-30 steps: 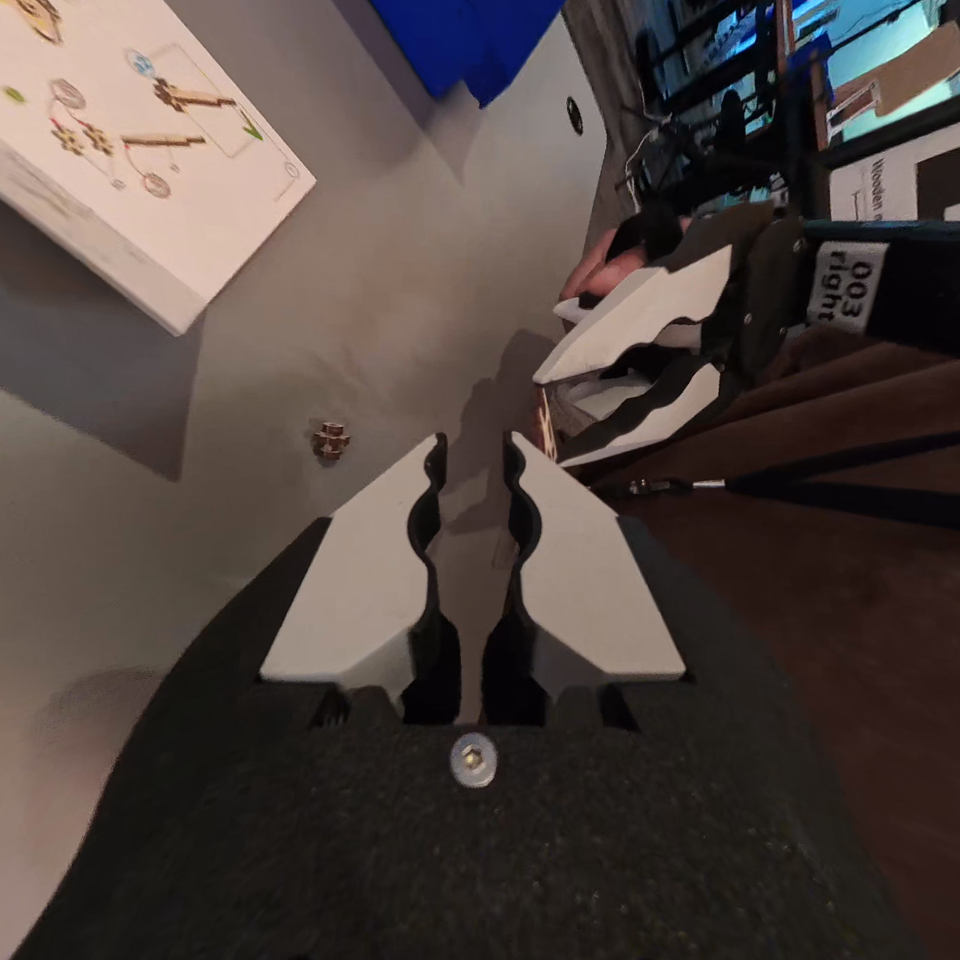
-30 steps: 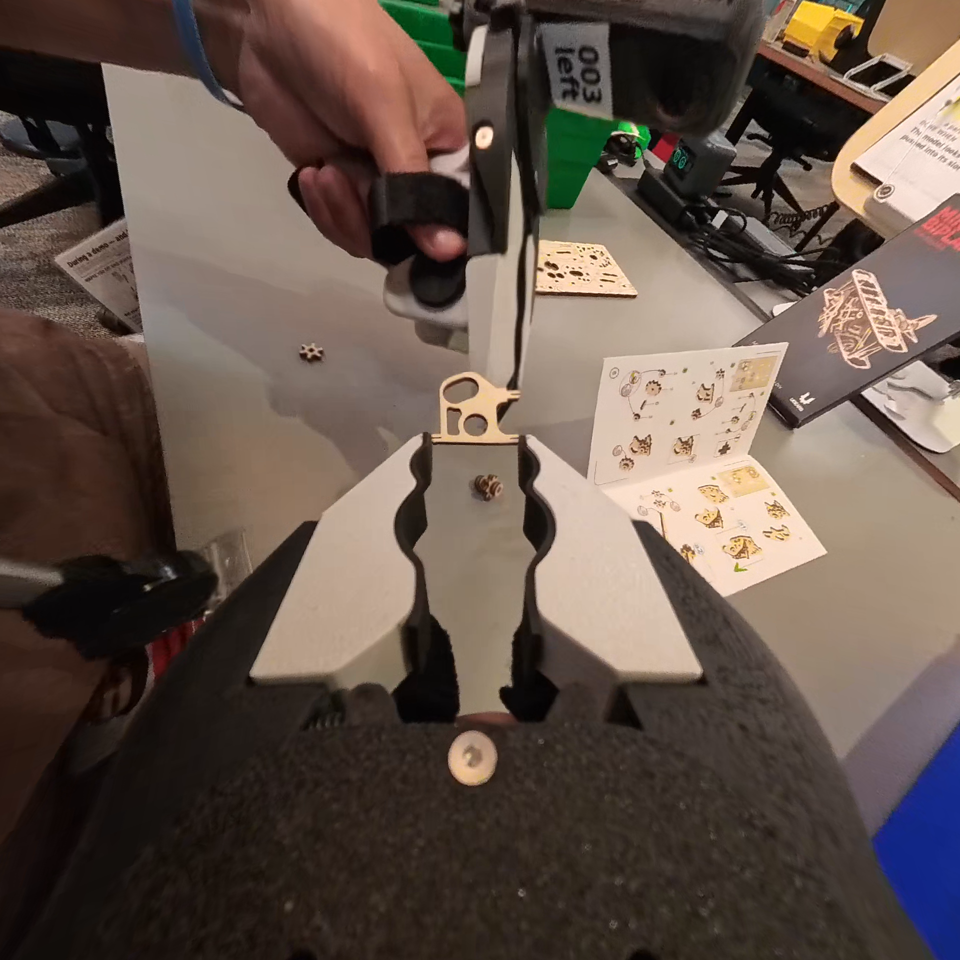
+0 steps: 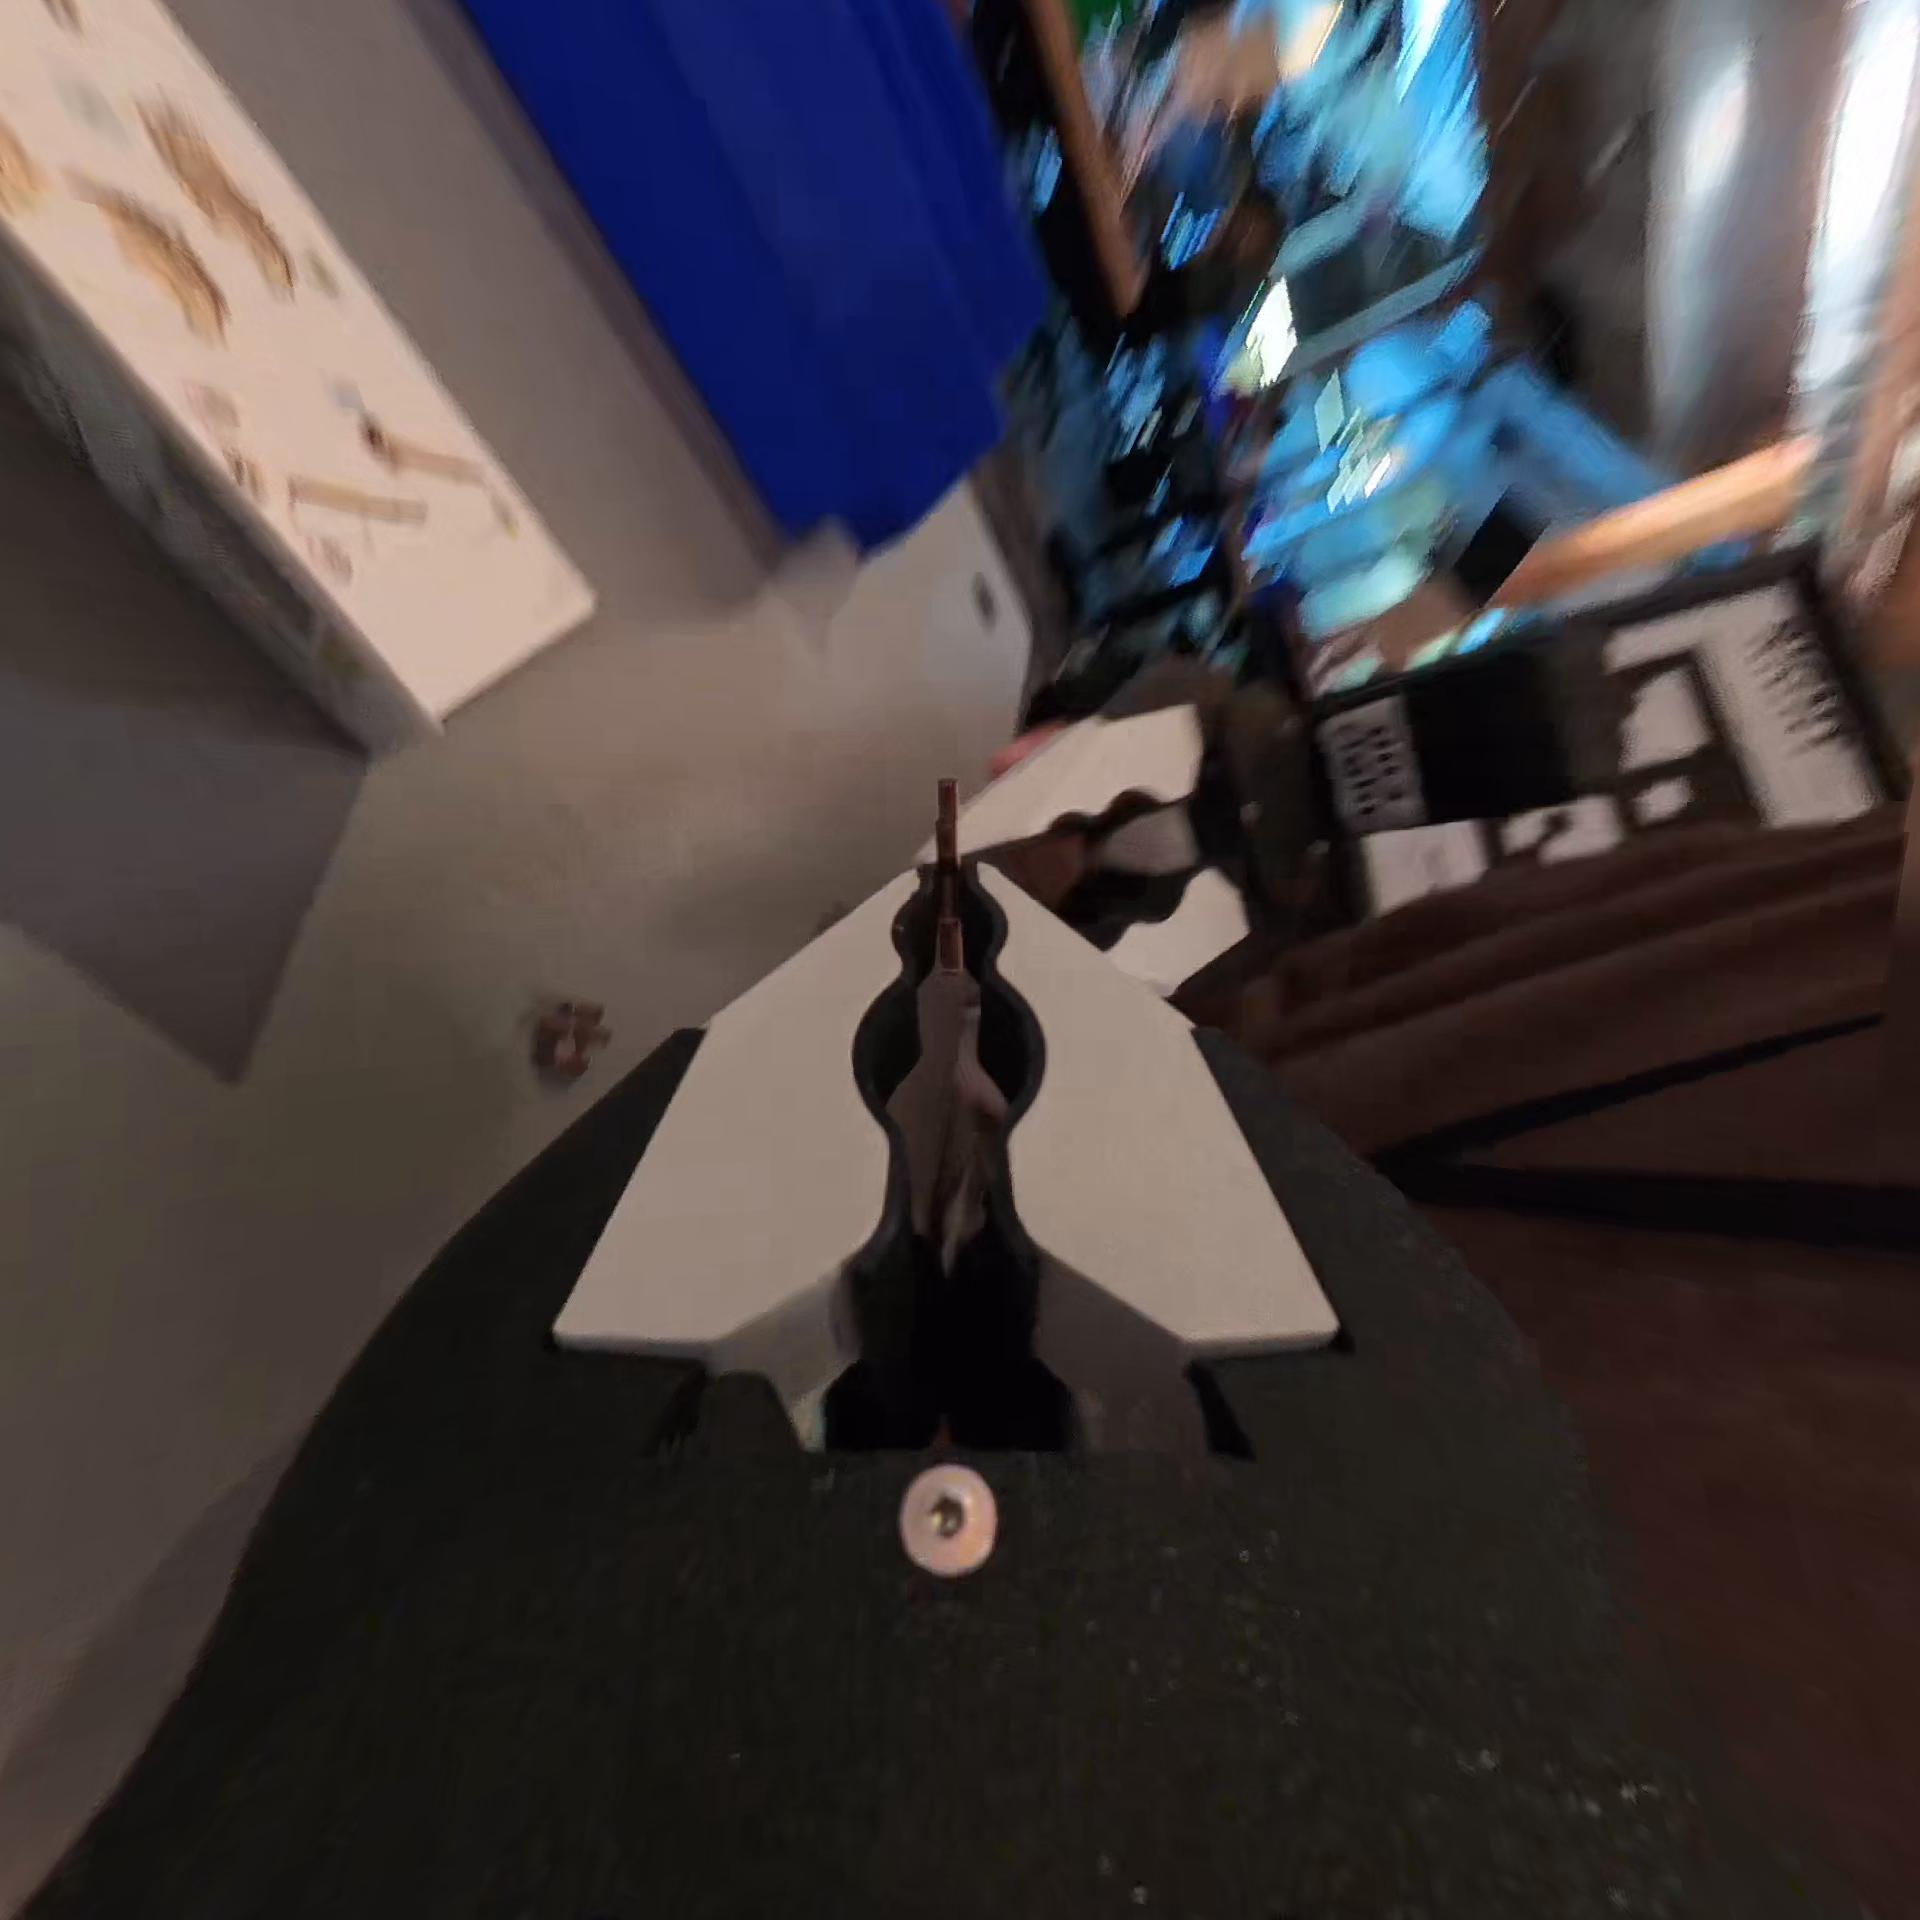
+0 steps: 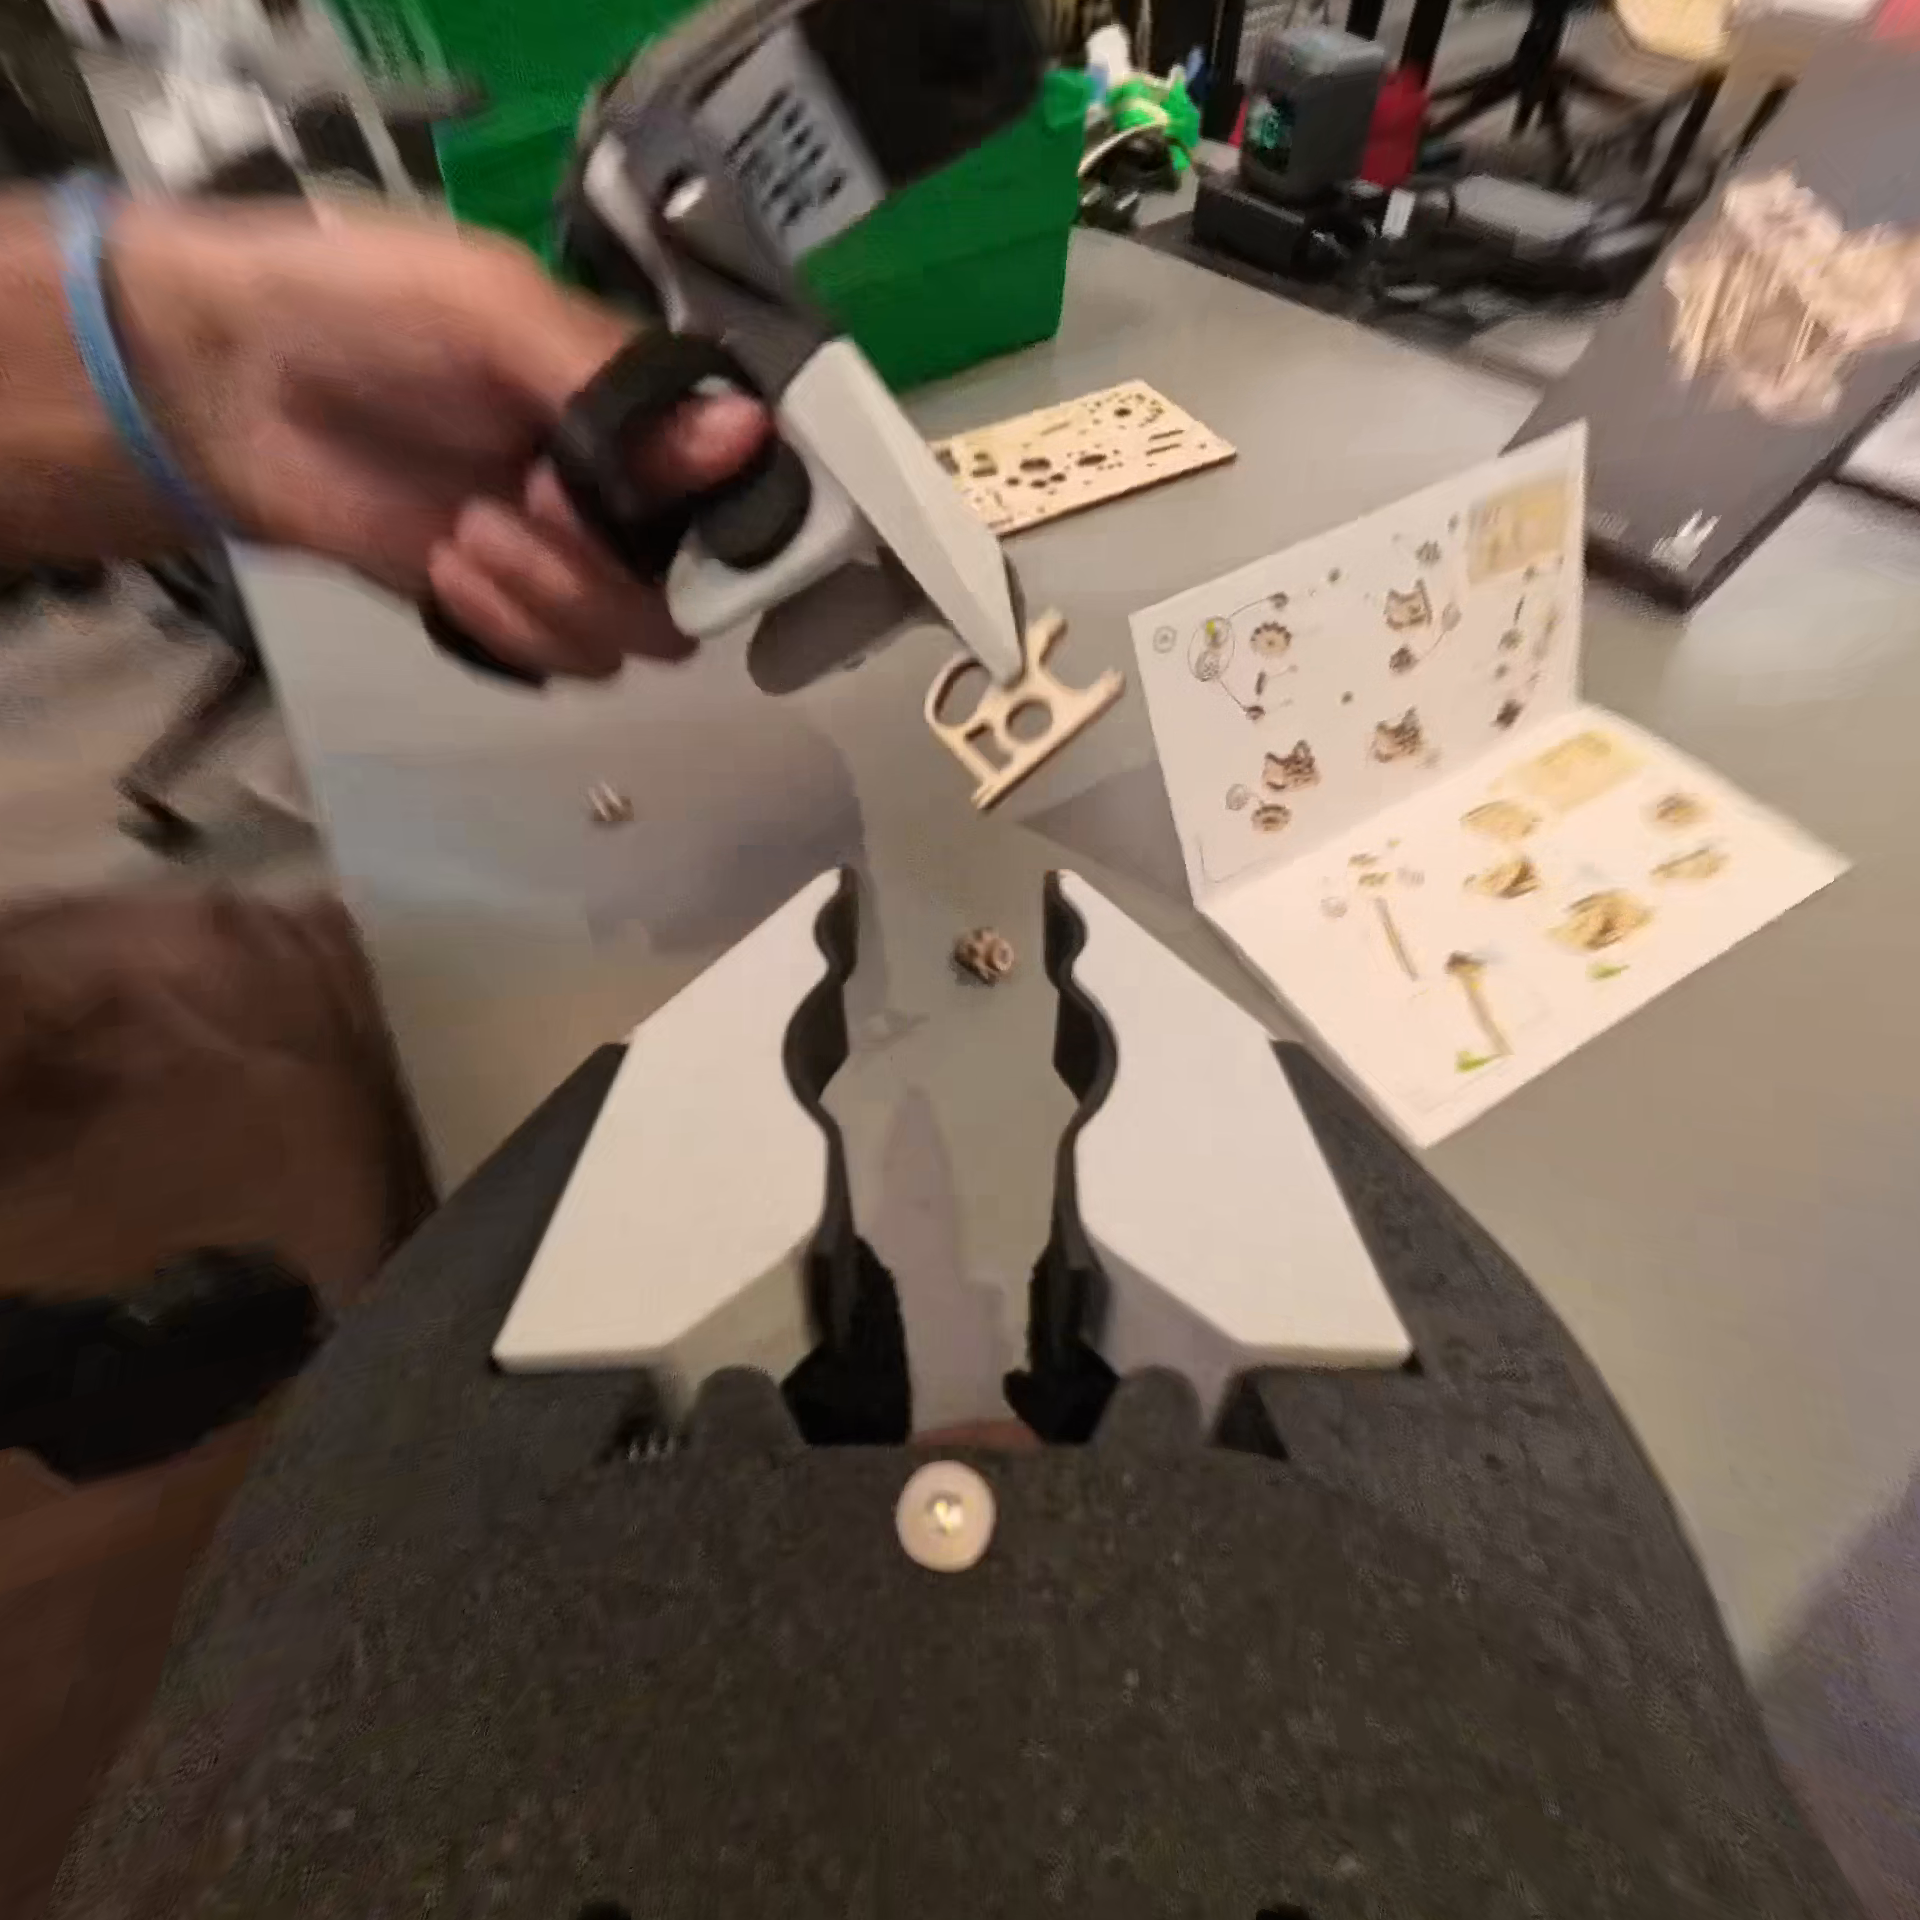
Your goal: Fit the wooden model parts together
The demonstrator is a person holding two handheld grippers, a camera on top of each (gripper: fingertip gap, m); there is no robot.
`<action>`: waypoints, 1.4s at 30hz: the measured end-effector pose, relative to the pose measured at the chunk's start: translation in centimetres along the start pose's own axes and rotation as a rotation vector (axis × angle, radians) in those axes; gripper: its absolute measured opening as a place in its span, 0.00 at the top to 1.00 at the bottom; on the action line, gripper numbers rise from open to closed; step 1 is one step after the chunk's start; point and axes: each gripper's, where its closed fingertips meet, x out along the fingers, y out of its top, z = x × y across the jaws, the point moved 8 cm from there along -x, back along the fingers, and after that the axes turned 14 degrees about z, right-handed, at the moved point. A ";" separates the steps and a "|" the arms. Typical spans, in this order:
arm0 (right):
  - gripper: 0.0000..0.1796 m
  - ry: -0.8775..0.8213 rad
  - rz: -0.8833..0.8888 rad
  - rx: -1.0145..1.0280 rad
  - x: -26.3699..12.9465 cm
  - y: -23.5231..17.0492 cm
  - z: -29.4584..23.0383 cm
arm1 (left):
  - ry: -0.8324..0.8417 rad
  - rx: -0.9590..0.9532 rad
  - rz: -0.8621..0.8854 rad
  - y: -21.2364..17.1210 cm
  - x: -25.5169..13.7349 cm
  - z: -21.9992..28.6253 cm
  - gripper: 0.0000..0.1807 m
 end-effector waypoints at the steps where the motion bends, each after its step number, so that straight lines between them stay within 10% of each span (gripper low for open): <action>1: 0.80 -0.002 0.038 0.133 0.0 0.3 0.5 | -0.031 -0.018 0.105 0.4 -0.2 0.2 0.99; 9: 0.91 0.164 0.428 1.023 0.2 -0.4 1.9 | -0.114 -0.043 0.514 -0.4 -0.5 1.4 1.00; 36: 0.99 0.264 0.539 1.159 -1.7 0.2 3.2 | 0.044 0.444 0.083 -0.9 0.7 3.7 0.93; 42: 0.99 0.282 0.544 1.178 -2.1 0.0 3.6 | 0.069 0.302 0.069 0.3 0.3 4.3 0.92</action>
